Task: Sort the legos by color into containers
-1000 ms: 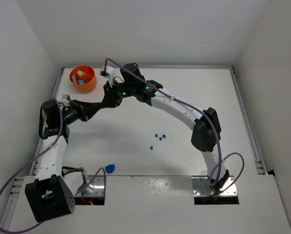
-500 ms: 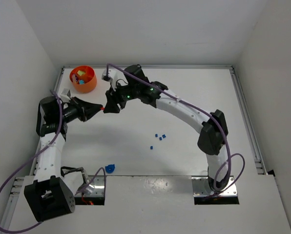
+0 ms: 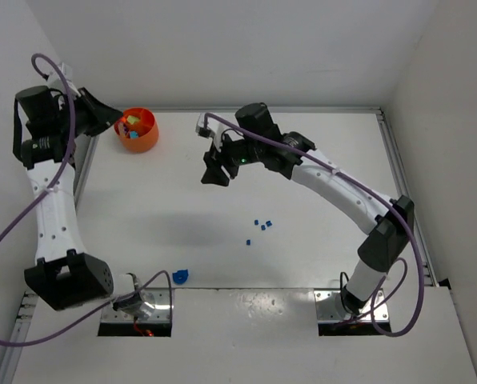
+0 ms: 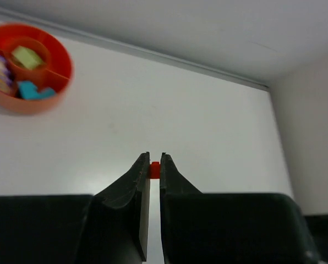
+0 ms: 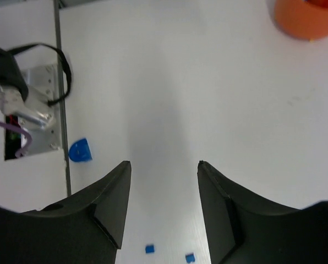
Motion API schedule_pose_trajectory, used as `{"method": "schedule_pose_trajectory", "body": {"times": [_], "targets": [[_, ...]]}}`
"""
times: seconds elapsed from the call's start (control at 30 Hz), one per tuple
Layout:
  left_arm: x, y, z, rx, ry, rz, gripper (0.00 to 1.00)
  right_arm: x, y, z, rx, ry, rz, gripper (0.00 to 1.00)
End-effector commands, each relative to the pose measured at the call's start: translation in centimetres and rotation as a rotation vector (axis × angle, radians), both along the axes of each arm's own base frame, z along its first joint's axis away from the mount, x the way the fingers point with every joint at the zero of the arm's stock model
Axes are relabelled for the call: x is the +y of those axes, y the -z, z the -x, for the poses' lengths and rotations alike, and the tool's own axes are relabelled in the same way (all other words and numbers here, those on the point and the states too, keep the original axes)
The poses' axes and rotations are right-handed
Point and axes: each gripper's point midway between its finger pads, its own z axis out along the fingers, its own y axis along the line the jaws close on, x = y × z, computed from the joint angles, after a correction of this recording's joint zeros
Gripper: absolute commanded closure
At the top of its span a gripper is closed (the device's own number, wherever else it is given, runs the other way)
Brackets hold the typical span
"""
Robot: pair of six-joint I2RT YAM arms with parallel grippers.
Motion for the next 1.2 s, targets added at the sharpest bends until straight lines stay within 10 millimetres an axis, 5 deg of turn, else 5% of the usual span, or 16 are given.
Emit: {"method": "schedule_pose_trajectory", "body": {"times": [0.0,0.2,0.4,0.5,0.8,1.17], "targets": [[5.5,0.2,-2.9,-0.048,-0.107,-0.276,1.0,-1.8,3.3,-0.2,-0.015,0.03,0.095,0.48],[11.5,1.5,-8.6,-0.048,-0.237,-0.32,1.0,-3.0,4.6,-1.0,-0.027,0.064,0.127,0.48],[13.7,5.5,-14.0,-0.019,-0.218,-0.15,1.0,-3.0,6.5,-1.7,-0.002,0.071,0.152,0.48],[15.1,5.8,-17.0,-0.043,-0.24,-0.126,1.0,-3.2,7.2,-2.2,0.006,0.079,0.158,0.48],[14.3,10.8,-22.4,-0.009,-0.19,-0.12,1.0,-3.4,10.4,-3.2,0.068,0.104,0.198,0.49],[15.6,15.5,-25.5,0.046,-0.253,-0.118,1.0,-3.8,12.5,-5.6,0.113,0.178,0.22,0.49]]}}
